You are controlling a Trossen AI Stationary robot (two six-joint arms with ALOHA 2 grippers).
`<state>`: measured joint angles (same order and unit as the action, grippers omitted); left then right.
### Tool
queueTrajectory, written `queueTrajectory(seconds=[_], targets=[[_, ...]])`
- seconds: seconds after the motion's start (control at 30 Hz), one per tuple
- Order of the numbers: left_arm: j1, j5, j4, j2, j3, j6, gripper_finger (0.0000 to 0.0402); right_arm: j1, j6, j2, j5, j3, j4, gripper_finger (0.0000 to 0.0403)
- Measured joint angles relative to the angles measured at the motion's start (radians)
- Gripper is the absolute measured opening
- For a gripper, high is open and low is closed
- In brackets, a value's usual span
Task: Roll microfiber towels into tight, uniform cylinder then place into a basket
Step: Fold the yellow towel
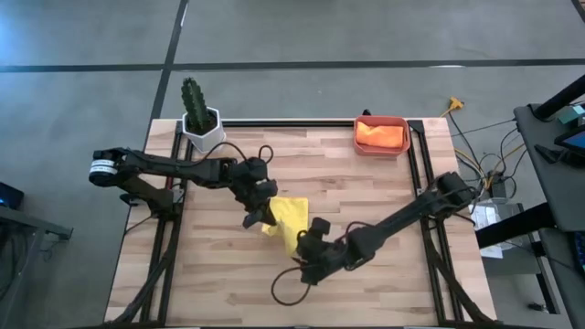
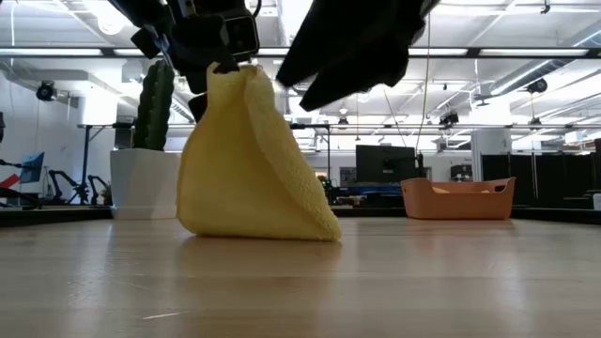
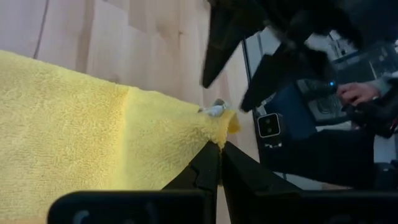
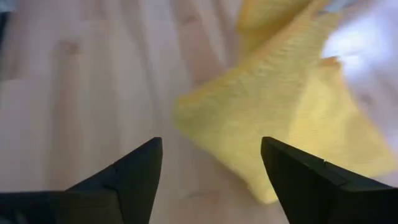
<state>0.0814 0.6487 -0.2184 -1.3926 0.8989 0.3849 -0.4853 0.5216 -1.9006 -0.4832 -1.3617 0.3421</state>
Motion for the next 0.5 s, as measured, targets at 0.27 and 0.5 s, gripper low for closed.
queueTrajectory(seconds=[0.27,0.5], targets=[[0.004,0.003,-0.003,0.0,-0.003,0.028,0.0,-0.004,-0.029,-0.158,-0.043,-0.107,-0.032,0.027],[0.004,0.012,-0.003,0.002,-0.002,0.032,0.0,-0.005,0.042,-0.255,-0.193,-0.281,0.139,0.0258]])
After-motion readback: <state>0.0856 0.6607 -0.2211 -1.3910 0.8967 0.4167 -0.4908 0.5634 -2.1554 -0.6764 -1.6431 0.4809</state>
